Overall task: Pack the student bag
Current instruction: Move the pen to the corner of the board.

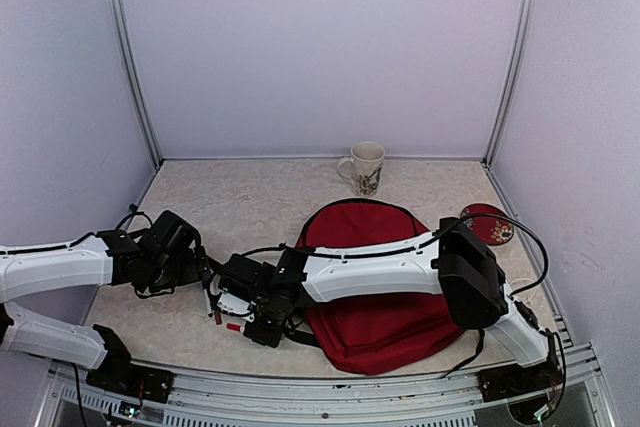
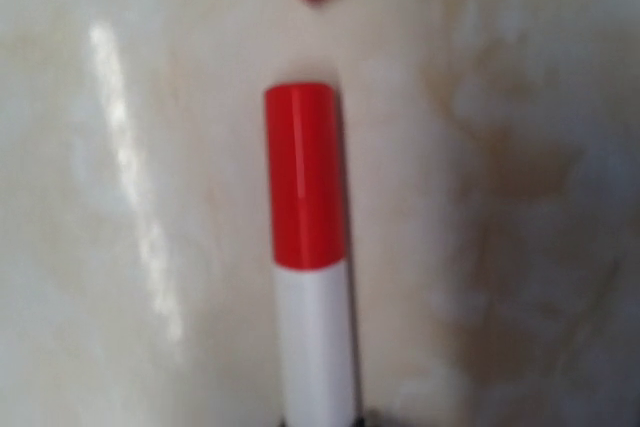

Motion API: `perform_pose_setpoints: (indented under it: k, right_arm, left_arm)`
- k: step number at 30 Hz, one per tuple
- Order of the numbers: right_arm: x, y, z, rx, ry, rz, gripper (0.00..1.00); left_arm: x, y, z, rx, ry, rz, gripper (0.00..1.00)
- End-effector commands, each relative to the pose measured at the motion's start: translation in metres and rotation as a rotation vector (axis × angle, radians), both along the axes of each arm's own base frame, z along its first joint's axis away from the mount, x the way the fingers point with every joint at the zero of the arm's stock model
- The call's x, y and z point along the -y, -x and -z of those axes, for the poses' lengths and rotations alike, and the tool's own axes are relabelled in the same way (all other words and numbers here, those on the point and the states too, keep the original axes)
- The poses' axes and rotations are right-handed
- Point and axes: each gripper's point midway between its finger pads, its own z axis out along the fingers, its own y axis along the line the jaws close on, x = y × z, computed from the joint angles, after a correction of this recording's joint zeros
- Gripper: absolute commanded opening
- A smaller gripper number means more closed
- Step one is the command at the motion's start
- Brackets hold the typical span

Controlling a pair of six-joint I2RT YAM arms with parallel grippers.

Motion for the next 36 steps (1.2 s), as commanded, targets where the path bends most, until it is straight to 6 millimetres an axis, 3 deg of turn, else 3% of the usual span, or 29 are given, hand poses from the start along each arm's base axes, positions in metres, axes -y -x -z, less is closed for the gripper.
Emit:
perform_pose_setpoints:
  k: [1, 8, 15, 22, 26, 29, 31, 36]
  right_arm:
    - [0.038, 0.025, 0.008, -0.029, 0.136, -0.002, 0.07]
    - [0.079, 0.056, 0.013, -0.119, 0.224, 0.036, 0.04]
    - [0.113, 0.069, 0.023, -0.143, 0.359, 0.075, 0.04]
    - [0.108, 0.061, 0.031, -0.071, 0.441, 0.074, 0.11]
    - [0.099, 0.059, 0.036, -0.041, 0.462, 0.054, 0.23]
    - [0.098, 0.062, 0.044, -0.05, 0.48, 0.034, 0.26]
    - [0.1, 0.062, 0.048, -0.045, 0.498, 0.033, 0.24]
    - [0.102, 0.058, 0.052, -0.024, 0.507, 0.036, 0.07]
  left_arm:
    - [-0.006, 0.0, 0.0, 0.005, -0.015, -0.008, 0.99]
    - [-0.006, -0.001, 0.0, 0.008, -0.016, -0.004, 0.99]
    - [-0.004, -0.003, -0.004, 0.016, -0.008, 0.001, 0.99]
    - [-0.007, 0.0, -0.004, 0.016, -0.009, -0.004, 0.99]
    - [-0.009, 0.001, -0.005, 0.018, -0.011, -0.007, 0.99]
    - [-0.009, 0.001, -0.006, 0.02, -0.01, -0.01, 0.99]
    - [-0.008, 0.001, -0.006, 0.02, -0.007, -0.008, 0.99]
    - [-0.007, -0.002, -0.006, 0.02, -0.005, -0.004, 0.99]
